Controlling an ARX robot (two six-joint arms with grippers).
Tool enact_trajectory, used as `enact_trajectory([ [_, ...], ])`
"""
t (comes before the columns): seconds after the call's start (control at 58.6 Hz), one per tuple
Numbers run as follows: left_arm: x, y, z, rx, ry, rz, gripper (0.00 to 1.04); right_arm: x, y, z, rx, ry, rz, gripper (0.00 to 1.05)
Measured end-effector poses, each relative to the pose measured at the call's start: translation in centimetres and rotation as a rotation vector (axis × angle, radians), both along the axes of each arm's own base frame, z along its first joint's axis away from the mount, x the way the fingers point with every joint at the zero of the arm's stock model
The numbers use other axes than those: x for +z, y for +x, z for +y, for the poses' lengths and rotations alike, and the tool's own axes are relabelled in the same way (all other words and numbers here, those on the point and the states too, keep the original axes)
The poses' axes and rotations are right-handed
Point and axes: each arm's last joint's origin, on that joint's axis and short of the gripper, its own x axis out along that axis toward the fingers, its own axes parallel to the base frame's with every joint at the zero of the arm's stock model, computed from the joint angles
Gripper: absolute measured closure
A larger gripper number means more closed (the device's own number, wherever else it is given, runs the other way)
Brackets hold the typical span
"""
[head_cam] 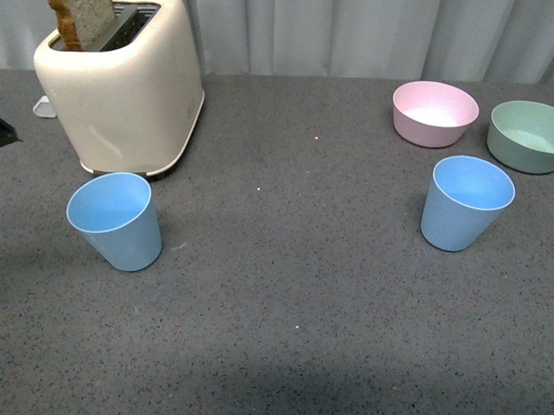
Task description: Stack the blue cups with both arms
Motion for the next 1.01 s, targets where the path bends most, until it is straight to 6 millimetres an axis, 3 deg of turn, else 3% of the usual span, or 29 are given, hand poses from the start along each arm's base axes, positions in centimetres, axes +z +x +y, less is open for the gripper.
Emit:
enact_trajectory([
  [0.068,-0.7,1.9,-0.5,-0.002,0.002,0.039,0.07,0.0,0.0,0.0,0.000,0.000,0.000,0.10],
  [0.222,-1.8,3.6,-0.9,0.013,-0.002,0.147,0.07,0.0,0.0,0.0,0.000,0.000,0.000,0.10],
  [0.495,-4.8,5.1,-1.8,0.020,-0.009,0.308,0.07,0.0,0.0,0.0,0.000,0.000,0.000,0.10],
  [0.683,-5.6,6.0,-2.3,0.035,-0.023,0.350,0.07,0.0,0.0,0.0,0.000,0.000,0.000,0.10],
  [1.007,-5.8,6.4,-3.1,0.047,-0.079,0.393,0.55,0.0,0.0,0.0,0.000,0.000,0.000,0.10],
])
